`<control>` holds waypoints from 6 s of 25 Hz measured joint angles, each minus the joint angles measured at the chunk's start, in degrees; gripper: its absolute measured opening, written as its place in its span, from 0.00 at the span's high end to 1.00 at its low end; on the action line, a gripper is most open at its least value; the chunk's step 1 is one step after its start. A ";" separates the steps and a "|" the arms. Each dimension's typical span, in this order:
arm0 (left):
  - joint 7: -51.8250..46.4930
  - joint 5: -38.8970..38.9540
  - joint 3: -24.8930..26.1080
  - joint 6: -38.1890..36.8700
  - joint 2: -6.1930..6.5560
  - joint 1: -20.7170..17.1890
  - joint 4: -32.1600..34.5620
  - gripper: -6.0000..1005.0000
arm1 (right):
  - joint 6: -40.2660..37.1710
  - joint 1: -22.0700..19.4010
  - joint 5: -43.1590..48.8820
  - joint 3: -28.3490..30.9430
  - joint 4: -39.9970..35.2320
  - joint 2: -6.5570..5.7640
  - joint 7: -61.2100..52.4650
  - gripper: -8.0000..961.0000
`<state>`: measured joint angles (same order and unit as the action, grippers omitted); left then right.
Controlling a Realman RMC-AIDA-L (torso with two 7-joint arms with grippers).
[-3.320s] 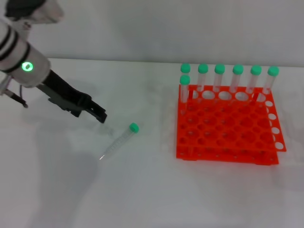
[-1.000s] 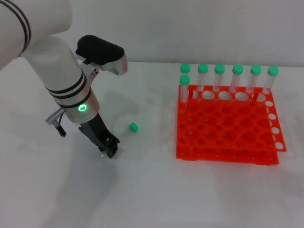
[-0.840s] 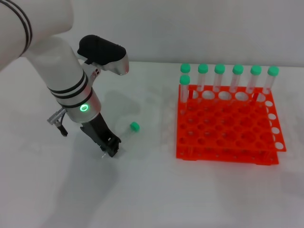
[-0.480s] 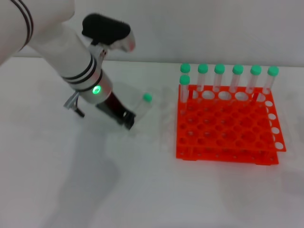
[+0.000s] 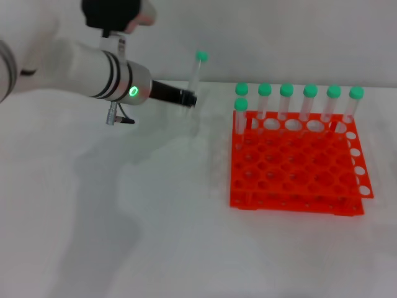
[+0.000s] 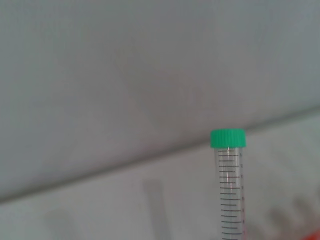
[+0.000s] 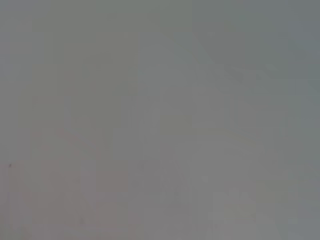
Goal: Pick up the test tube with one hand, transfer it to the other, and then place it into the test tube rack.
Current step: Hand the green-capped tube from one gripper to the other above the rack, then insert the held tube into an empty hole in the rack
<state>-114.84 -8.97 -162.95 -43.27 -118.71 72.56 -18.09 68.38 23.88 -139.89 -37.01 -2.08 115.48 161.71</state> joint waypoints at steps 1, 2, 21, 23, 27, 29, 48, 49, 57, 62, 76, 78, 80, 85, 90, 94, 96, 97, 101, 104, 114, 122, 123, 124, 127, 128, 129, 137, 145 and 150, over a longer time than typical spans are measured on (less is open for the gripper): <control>3.43 4.94 0.00 -0.01 0.03 -1.21 0.08 0.79 | 0.00 -0.05 -0.01 0.26 -0.10 -0.01 0.00 0.12; 6.39 9.16 0.00 -0.24 0.05 -2.26 0.24 0.79 | -0.01 -0.08 -0.03 0.61 -0.12 -0.02 0.00 0.12; 69.43 57.22 0.22 -35.64 -0.32 -28.87 16.28 0.77 | -1.21 0.62 -0.03 2.83 -0.12 -0.08 0.15 0.12; 74.33 57.11 0.22 -37.70 -0.43 -30.62 19.05 0.77 | -1.52 0.62 -0.05 2.85 -0.12 -0.08 0.02 0.12; 84.10 55.13 0.11 -38.22 -0.80 -32.75 25.41 0.76 | -1.48 0.64 -0.60 2.92 -0.12 0.06 -2.69 0.12; 87.58 53.24 0.09 -37.64 -0.91 -33.08 27.97 0.76 | -1.34 0.65 -0.60 2.85 -0.12 0.02 -6.11 0.12; 93.49 47.98 0.20 -28.83 -1.69 -32.77 36.98 0.74 | 17.74 -5.36 32.15 -0.99 -22.16 -6.10 -48.52 0.12; 93.49 47.98 0.21 -28.56 -1.70 -32.77 37.11 0.74 | 20.52 -4.84 34.40 -1.12 -22.77 -6.68 -49.03 0.12; 91.43 46.65 0.20 -23.08 -1.47 -30.87 38.37 0.73 | 28.04 -0.68 47.43 -1.61 -29.36 -5.74 -50.52 0.12; 88.39 44.77 0.17 -18.69 -1.31 -28.14 37.92 0.73 | 27.85 2.09 50.93 -2.08 -29.55 -5.33 -52.25 0.12; 88.58 43.68 0.24 -15.84 -1.39 -26.04 37.88 0.71 | 28.09 5.86 51.22 -6.63 -29.18 -3.56 -53.18 0.13; 88.59 43.67 0.24 -15.81 -1.39 -26.02 37.93 0.71 | 28.07 6.19 51.22 -6.66 -29.14 -3.24 -53.21 0.13; 88.62 43.68 0.22 -15.79 -1.42 -26.01 37.96 0.71 | 27.83 6.48 51.24 -6.67 -29.12 -2.79 -53.19 0.13; 88.70 43.06 0.20 -15.78 -1.50 -26.23 38.29 0.71 | 27.19 6.42 50.88 -6.22 -29.12 -2.41 -52.79 0.25; 88.72 42.88 0.26 -15.79 -1.52 -26.42 38.38 0.70 | 27.67 6.09 50.59 -6.05 -29.12 -2.47 -52.73 0.44; 88.74 42.88 0.26 -16.08 -1.52 -26.53 38.40 0.70 | 27.78 5.84 50.56 -6.05 -29.12 -2.72 -52.76 0.52; 88.74 42.88 0.26 -16.21 -1.52 -26.53 38.40 0.69 | 27.79 5.71 50.37 -5.96 -29.13 -2.85 -52.89 0.53; 88.74 42.88 0.26 -16.17 -1.52 -26.53 38.40 0.69 | 27.77 5.62 50.22 -5.91 -29.13 -2.86 -52.94 0.53; 88.74 42.89 0.26 -15.91 -1.52 -26.52 38.40 0.69 | 27.73 5.43 49.87 -5.46 -29.13 -2.84 -52.65 0.54; 88.74 42.90 0.26 -15.88 -1.52 -26.51 38.39 0.69 | 27.79 5.11 49.83 -4.74 -29.13 -2.71 -52.11 0.55; 88.82 42.91 0.29 -14.64 -1.52 -26.00 38.49 0.68 | 27.99 4.71 49.85 -4.66 -29.16 -2.63 -51.21 0.75; 94.94 41.71 0.25 -13.19 -1.60 -26.61 38.43 0.67 | 28.20 4.73 49.76 -4.76 -29.16 -2.46 -51.05 0.75; 94.96 41.74 0.26 -12.98 -1.59 -26.57 38.44 0.67 | 28.22 4.78 49.76 -4.81 -29.16 -2.45 -51.02 0.75; 95.02 41.70 0.34 -12.55 -1.59 -26.58 38.43 0.67 | 28.23 4.87 49.76 -4.88 -29.15 -2.43 -51.00 0.75; 95.71 41.72 0.81 -11.93 -1.60 -26.63 38.44 0.66 | 28.23 4.91 49.76 -4.84 -29.14 -2.32 -50.98 0.75; 96.18 41.79 0.90 -11.93 -1.63 -26.72 38.44 0.66 | 28.19 4.91 49.75 -4.77 -29.13 -2.30 -50.97 0.75; 96.84 41.86 1.12 -11.95 -1.67 -26.97 38.46 0.66 | 28.10 4.90 49.70 -4.71 -29.12 -2.30 -50.95 0.75; 105.70 42.08 10.28 -13.05 -1.59 -35.57 40.56 0.36 | 24.82 4.32 45.20 -4.58 -29.12 -1.80 -49.53 0.75; 112.78 48.74 19.34 -23.12 -1.53 -49.40 40.49 0.20 | 18.14 9.04 40.10 -5.92 -22.99 0.05 -43.35 0.75; 112.49 59.41 19.62 -27.08 -1.41 -53.52 38.08 0.12 | 14.51 14.20 39.96 -6.05 -16.74 0.39 -36.92 0.75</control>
<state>-2.35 50.44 -143.33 -70.36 -120.12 19.04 19.99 82.89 38.08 -99.93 -43.07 -18.82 115.87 124.80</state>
